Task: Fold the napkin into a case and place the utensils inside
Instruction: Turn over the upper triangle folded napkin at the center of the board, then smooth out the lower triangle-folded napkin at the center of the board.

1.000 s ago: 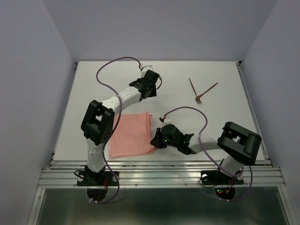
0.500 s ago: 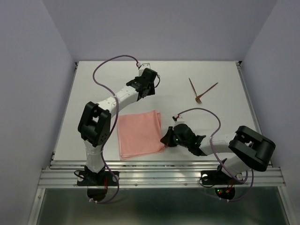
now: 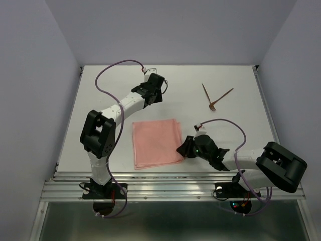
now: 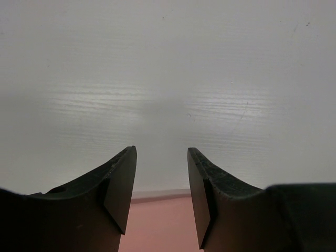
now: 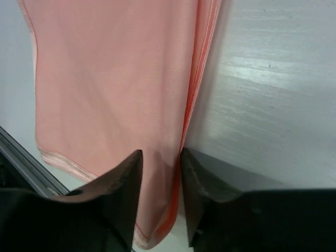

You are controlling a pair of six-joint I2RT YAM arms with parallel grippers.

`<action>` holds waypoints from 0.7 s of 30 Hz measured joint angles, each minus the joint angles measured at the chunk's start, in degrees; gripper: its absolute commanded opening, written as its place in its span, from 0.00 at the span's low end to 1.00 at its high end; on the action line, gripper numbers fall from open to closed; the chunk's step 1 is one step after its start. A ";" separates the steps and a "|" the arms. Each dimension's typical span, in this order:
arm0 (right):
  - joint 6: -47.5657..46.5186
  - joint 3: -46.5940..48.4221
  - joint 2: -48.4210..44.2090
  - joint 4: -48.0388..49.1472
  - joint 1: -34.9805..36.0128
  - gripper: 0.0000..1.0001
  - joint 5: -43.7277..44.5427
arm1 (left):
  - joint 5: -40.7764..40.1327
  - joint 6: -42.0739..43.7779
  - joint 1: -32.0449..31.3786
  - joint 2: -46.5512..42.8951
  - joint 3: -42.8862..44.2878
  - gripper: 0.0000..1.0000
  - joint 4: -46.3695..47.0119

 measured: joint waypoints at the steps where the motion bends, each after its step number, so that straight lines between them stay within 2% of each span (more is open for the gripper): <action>1: 0.28 -0.22 -0.61 0.50 0.00 0.48 -0.24 | 0.00 -0.02 0.02 -0.37 -0.28 0.55 -0.09; 3: 0.39 -0.13 -1.97 -0.70 0.02 0.52 0.04 | -0.02 -0.02 0.17 -1.20 -0.85 0.55 -0.24; 11: -1.60 0.44 -11.15 -14.82 -0.04 0.50 3.80 | 0.48 -0.63 1.81 -6.45 -7.43 0.55 -0.83; 16: -3.17 4.81 -11.98 -22.21 -0.04 0.37 4.46 | 2.23 -1.20 5.66 -11.19 -13.88 0.55 -1.16; 21: -5.51 6.69 -12.52 -24.83 -0.02 0.20 0.48 | 3.39 -1.92 8.76 -15.91 -19.58 0.55 -1.36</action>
